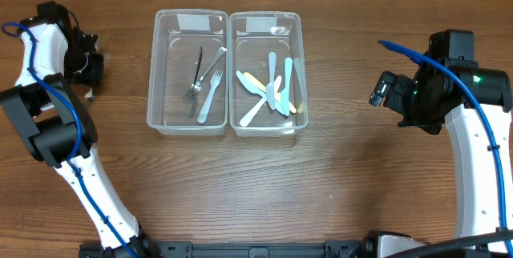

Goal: Pack container
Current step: 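Carry the metal fork into the left container and release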

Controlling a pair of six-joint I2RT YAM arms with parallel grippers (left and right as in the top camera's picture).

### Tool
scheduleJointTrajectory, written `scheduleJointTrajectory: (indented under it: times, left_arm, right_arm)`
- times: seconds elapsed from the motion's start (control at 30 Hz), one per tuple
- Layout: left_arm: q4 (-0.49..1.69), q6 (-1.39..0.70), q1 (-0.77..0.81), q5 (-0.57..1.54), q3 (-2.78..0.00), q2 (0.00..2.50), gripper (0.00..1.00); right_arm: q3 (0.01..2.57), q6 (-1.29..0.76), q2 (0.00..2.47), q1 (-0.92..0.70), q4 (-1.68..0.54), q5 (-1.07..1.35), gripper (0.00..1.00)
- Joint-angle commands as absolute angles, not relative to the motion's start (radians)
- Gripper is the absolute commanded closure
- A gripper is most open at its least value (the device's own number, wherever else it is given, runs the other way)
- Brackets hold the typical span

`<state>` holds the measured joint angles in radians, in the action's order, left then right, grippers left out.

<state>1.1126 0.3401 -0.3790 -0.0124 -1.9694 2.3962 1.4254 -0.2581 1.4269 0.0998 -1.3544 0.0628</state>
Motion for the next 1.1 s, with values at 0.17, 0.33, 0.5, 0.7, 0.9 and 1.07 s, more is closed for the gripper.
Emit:
scheduleJointTrajectory:
  times: [0.17, 0.33, 0.5, 0.7, 0.9, 1.07]
  left_arm:
    - [1.122, 0.308, -0.371, -0.011, -1.946, 2.416, 0.96]
    - [1.151, 0.265, -0.367, -0.011, -1.946, 2.392, 0.96]
    - [1.175, 0.240, -0.329, -0.010, -1.946, 2.283, 0.96]
    - [1.198, 0.140, -0.187, -0.011, -1.946, 1.970, 0.96]
    - [1.243, -0.088, 0.078, -0.077, -1.946, 1.791, 0.96]
    - [1.271, -0.194, 0.208, -0.078, -1.945, 1.860, 0.96]
  right_arm:
    - [1.428, -0.259, 1.416, 0.097, -1.350, 0.054, 0.00]
    - [1.428, -0.259, 1.416, 0.097, -1.345, 0.054, 0.00]
    - [1.428, -0.259, 1.416, 0.097, -1.342, 0.054, 0.00]
    - [1.428, -0.259, 1.416, 0.097, -1.344, 0.054, 0.00]
    - [1.428, -0.259, 1.416, 0.097, -1.356, 0.055, 0.00]
    - [1.428, -0.259, 1.416, 0.097, -1.356, 0.055, 0.00]
